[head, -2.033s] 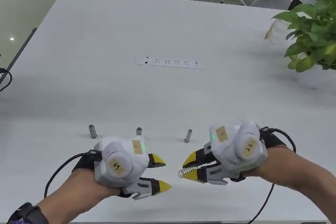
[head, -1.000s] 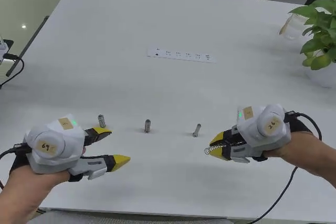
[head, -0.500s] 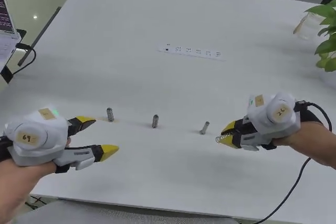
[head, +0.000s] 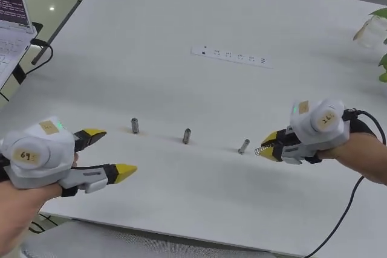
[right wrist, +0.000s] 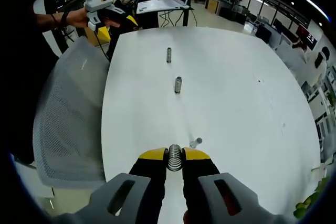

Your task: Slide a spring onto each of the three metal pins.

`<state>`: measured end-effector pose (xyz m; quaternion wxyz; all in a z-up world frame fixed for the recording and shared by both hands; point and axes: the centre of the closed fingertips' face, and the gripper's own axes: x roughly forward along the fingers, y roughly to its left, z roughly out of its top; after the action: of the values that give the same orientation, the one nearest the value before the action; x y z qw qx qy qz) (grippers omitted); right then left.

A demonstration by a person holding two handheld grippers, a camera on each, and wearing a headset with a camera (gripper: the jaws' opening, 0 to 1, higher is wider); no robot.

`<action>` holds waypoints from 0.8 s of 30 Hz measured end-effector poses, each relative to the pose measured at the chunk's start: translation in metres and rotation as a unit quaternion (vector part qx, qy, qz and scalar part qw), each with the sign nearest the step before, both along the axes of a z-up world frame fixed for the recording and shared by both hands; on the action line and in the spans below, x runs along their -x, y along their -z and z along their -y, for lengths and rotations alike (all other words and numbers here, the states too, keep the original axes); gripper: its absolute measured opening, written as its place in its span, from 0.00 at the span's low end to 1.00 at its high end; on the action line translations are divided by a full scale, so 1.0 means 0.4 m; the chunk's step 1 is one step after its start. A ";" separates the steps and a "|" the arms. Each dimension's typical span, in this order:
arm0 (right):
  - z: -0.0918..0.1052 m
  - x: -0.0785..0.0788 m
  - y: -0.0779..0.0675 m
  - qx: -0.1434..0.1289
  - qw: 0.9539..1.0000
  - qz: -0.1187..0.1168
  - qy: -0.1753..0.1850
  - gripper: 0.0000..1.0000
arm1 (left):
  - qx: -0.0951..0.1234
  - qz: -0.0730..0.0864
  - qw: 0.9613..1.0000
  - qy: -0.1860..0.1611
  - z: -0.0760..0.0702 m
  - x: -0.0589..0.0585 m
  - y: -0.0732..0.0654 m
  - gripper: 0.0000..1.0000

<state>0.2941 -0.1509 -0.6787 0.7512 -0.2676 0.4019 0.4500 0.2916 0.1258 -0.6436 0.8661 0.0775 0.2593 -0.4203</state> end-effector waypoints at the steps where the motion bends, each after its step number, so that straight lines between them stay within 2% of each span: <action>1: 0.001 -0.005 0.003 0.001 1.000 -0.002 0.000 0.09 | 0.000 0.000 1.000 -0.002 -0.003 -0.002 0.001 0.57; 14: 0.006 -0.058 0.018 0.009 1.000 -0.003 0.000 0.09 | -0.001 -0.006 1.000 -0.013 -0.026 -0.010 0.004 0.59; 24: 0.012 -0.100 0.044 0.022 1.000 -0.009 -0.013 0.09 | -0.001 -0.010 1.000 -0.022 -0.036 -0.012 0.003 0.59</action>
<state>0.3341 -0.1556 -0.6961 0.7352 -0.2853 0.4153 0.4535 0.2963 0.1401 -0.6447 0.8724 0.0682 0.2702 -0.4016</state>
